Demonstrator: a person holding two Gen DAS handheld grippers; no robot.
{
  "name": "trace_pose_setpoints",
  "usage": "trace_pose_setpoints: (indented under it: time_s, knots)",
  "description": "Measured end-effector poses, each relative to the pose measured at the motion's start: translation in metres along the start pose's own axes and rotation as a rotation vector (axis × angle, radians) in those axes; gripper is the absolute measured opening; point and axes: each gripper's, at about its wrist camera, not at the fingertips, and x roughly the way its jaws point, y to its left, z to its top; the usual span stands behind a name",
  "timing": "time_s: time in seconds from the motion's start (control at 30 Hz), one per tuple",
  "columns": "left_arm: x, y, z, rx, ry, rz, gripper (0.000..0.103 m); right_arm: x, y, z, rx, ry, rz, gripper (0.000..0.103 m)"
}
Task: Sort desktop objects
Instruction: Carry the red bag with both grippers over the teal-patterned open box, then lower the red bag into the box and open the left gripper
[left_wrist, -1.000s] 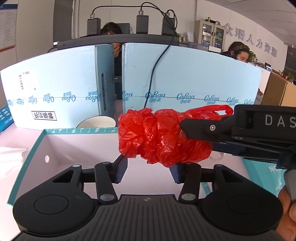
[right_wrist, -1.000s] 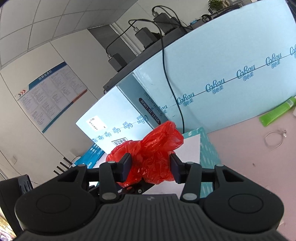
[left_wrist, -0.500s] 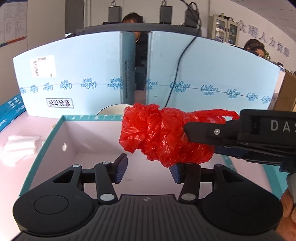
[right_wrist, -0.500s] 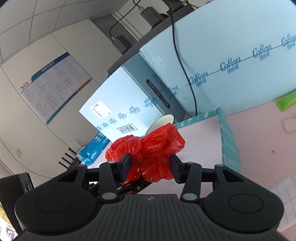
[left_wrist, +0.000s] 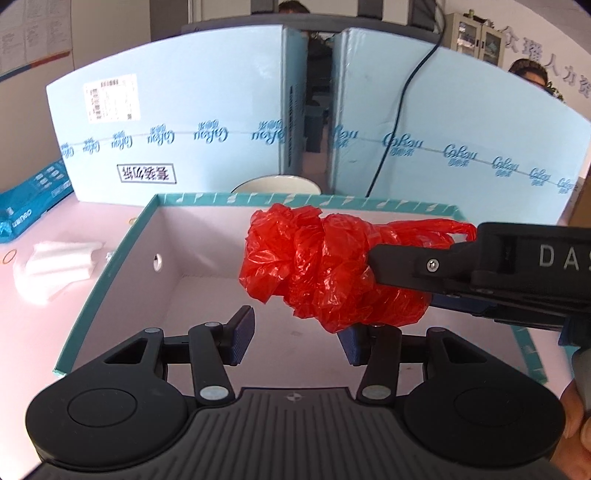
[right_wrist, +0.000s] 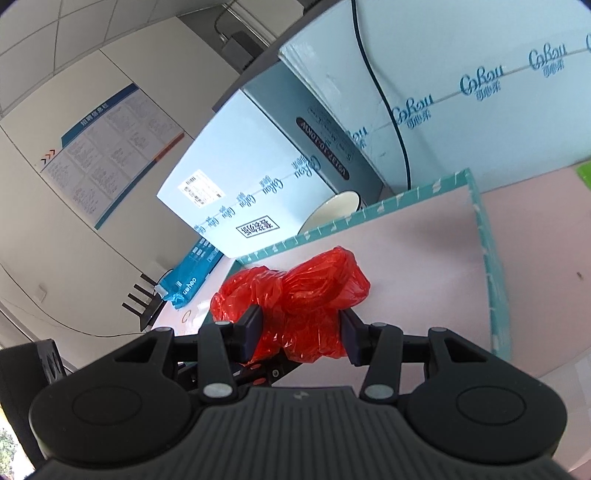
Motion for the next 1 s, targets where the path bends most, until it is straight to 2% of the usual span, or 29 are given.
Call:
trace_pose_setpoints:
  time_s: [0.37,0.57,1.0]
  knots:
    - [0.027,0.003,0.003,-0.027,0.109,0.025,0.044,0.027,-0.009,-0.002,0.052,0.06,-0.055,0.05]
    - [0.032,0.001,-0.003,-0.031,0.132,0.021,0.044,0.033,-0.013,-0.006,0.032,0.075,-0.08,0.05]
    - [0.038,0.006,-0.008,-0.047,0.147,0.023,0.045,0.042,-0.014,-0.012,0.01,0.117,-0.077,0.05]
